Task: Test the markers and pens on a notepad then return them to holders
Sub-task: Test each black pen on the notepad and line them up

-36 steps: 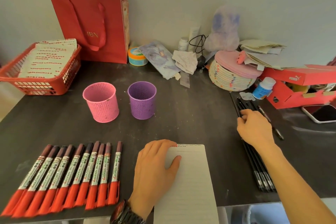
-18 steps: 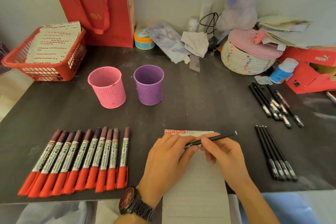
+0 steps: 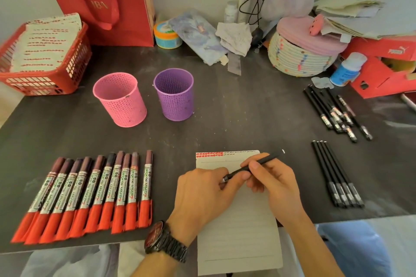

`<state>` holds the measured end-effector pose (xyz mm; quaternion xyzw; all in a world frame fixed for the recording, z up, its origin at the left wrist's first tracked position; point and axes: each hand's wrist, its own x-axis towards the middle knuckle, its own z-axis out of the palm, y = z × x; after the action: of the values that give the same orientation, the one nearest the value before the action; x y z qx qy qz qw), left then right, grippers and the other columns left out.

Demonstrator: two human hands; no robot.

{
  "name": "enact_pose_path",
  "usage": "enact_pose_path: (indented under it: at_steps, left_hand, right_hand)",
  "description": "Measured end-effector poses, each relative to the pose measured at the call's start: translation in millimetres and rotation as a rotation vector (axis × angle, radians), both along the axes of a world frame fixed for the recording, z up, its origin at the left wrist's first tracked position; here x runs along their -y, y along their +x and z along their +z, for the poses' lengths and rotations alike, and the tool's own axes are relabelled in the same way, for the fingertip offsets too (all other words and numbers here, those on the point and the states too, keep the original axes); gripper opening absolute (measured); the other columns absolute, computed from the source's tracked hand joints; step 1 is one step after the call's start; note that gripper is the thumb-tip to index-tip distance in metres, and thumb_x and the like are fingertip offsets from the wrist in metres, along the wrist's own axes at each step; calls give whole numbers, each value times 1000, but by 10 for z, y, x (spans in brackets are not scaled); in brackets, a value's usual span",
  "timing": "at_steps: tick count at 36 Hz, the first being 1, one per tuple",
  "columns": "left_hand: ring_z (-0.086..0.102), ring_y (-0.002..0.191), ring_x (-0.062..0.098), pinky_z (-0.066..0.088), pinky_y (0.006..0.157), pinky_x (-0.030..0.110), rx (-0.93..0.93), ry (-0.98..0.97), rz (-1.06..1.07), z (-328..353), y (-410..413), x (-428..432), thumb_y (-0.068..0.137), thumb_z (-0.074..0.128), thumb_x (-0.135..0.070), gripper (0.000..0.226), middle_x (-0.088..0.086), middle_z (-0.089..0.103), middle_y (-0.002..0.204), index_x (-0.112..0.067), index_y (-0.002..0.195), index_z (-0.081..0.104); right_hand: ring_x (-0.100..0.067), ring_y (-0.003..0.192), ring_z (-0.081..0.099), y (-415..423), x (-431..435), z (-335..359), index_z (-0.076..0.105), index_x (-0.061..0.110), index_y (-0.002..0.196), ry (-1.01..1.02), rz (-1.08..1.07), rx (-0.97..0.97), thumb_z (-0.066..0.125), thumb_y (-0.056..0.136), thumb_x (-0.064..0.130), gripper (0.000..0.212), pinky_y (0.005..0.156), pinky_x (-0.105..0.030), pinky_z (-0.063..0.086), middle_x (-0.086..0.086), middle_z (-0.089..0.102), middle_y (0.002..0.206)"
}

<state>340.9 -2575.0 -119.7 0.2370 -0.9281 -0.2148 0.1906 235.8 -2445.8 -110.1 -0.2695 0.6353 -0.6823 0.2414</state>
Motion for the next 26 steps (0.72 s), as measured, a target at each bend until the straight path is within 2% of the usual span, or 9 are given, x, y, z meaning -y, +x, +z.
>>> enact_pose_path:
  at_steps: [3, 5, 8, 10, 14, 16, 18, 21, 26]
  left_hand:
    - [29, 38, 6, 19, 43, 20, -17, -6, -6, 0, 16, 2, 86, 23, -84, 64, -12, 27, 42, -28, 56, 24]
    - [29, 42, 4, 19, 43, 17, -76, -36, 7, -4, 29, -4, 87, 30, -82, 59, -15, 25, 46, -31, 60, 25]
    - [33, 57, 5, 24, 51, 13, -178, -92, -1, -37, 25, -2, 91, 42, -72, 48, -19, 29, 59, -33, 67, 30]
    - [35, 68, 5, 30, 60, 16, -194, -96, -17, -69, 15, 11, 91, 50, -64, 41, -20, 36, 69, -32, 70, 33]
    - [46, 86, 3, 36, 78, 18, -133, -41, 0, -91, 1, 35, 90, 54, -58, 32, -20, 54, 91, -35, 79, 33]
    - [49, 98, 2, 36, 87, 19, -123, -18, 6, -94, -3, 39, 88, 57, -53, 34, -19, 59, 107, -37, 83, 28]
    - [49, 106, 3, 37, 88, 20, -117, -9, 4, -97, -3, 38, 86, 64, -47, 41, -17, 60, 115, -36, 85, 25]
    - [53, 106, 6, 36, 89, 20, -90, -26, -9, -110, 2, 28, 83, 69, -43, 45, -15, 62, 115, -36, 86, 24]
    - [49, 106, 0, 32, 91, 19, -31, -46, -2, -120, 1, 38, 83, 61, -53, 41, -21, 60, 108, -41, 87, 22]
  right_hand:
    - [-16, 52, 55, -18, -24, -2, 73, 14, 88, -59, -64, 27, 53, 96, 17, 21, 50, -20, 43, -5, 62, 60]
    - [-19, 46, 49, -61, -50, 6, 70, 13, 84, -134, -168, 146, 52, 96, 21, 23, 47, -24, 40, -10, 56, 55]
    - [-20, 41, 43, -150, -63, 30, 64, 16, 81, -194, -287, 336, 52, 97, 27, 23, 42, -26, 36, -9, 51, 52]
    - [-19, 38, 43, -191, -48, 41, 60, 21, 75, -212, -320, 385, 54, 100, 23, 25, 39, -25, 34, -7, 51, 52]
    - [-21, 37, 45, -246, 21, 93, 53, 20, 69, -179, -305, 303, 55, 100, 17, 31, 36, -25, 34, -9, 51, 52]
    - [-23, 39, 50, -295, 66, 144, 58, 18, 72, -131, -256, 267, 54, 100, 14, 28, 38, -27, 38, -13, 57, 57]
    - [-24, 45, 57, -347, 142, 204, 67, 16, 79, -77, -192, 234, 55, 99, 15, 23, 41, -28, 46, -17, 65, 65]
    - [-23, 50, 64, -418, 276, 250, 70, 17, 77, 32, -155, 98, 63, 96, 28, 22, 45, -28, 51, -14, 68, 66]
    - [-18, 43, 62, -486, 414, 143, 59, 26, 69, 194, -208, -168, 67, 96, 35, 29, 42, -22, 47, -8, 66, 57]
